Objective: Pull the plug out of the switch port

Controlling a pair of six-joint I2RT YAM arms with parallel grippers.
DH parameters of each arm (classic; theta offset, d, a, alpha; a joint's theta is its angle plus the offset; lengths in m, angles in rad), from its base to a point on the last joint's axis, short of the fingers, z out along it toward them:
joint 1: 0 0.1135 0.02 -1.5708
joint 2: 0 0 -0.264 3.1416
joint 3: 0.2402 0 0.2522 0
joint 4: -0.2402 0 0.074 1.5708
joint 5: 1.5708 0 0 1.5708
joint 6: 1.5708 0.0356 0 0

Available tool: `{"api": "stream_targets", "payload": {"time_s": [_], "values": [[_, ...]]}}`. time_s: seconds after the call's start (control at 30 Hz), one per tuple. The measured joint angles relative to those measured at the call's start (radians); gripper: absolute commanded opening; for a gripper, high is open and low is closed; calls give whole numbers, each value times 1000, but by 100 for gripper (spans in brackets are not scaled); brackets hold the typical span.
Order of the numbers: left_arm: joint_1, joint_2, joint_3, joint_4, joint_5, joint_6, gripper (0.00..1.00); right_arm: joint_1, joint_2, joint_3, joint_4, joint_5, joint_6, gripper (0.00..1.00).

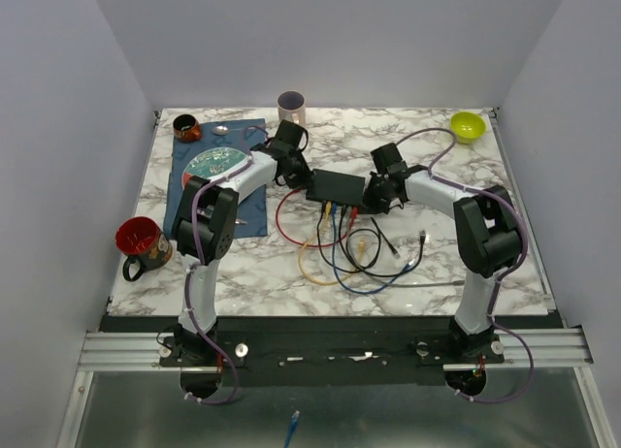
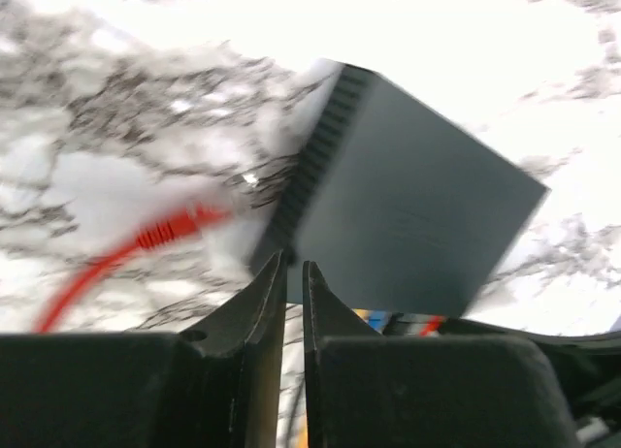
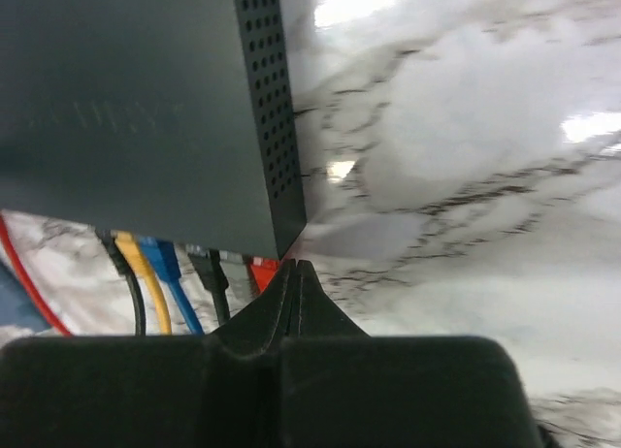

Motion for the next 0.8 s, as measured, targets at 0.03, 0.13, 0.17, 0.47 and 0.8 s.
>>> {"api": "stream_targets", "payload": {"time_s": [0.03,0.13,0.17,0.47,0.8], "values": [[-1,4,17,6,7,-1,18,6,7,11,2,-13,3,1],[-10,21,78,20,29,-5,18,24,25,53,3,-42,4,1],[-13,29,98,23,35,-5,18,27,28,65,3,-43,3,1],[-17,-14,38,40,-3,6,20,-17,-71,45,-1,46,-41,16],[-49,-325,-307,129,-72,2,75,-23,-191,-19,195,-137,-179,67]]}}
